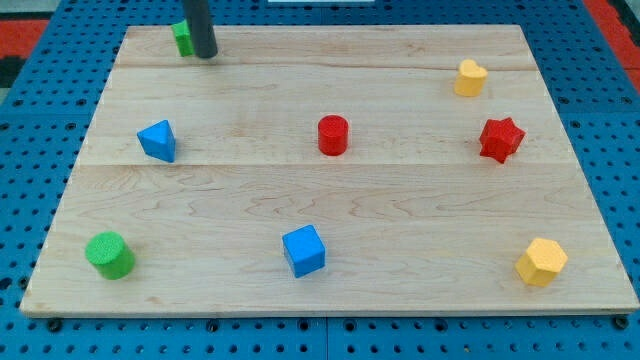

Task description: Push the red star closer to the group of blocks

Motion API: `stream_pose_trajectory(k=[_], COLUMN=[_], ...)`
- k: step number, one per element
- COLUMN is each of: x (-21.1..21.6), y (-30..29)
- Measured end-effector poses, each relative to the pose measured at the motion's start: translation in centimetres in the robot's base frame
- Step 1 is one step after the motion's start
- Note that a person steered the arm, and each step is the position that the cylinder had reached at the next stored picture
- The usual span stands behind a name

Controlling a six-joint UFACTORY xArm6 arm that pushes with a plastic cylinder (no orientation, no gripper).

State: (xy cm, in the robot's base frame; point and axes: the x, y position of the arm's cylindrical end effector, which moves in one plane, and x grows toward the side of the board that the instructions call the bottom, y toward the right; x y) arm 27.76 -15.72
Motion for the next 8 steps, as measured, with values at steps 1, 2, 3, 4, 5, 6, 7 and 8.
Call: stream_pose_trajectory(k=[1, 2, 3, 4, 5, 6, 7, 8], x=[1.2, -2.4, -7.3, -8.1, -4.4, 0.0, -4.5, -7.9], y=[-4.3, -11.9, -11.3, -4.0, 5.5, 14.2, 11.4, 6.6])
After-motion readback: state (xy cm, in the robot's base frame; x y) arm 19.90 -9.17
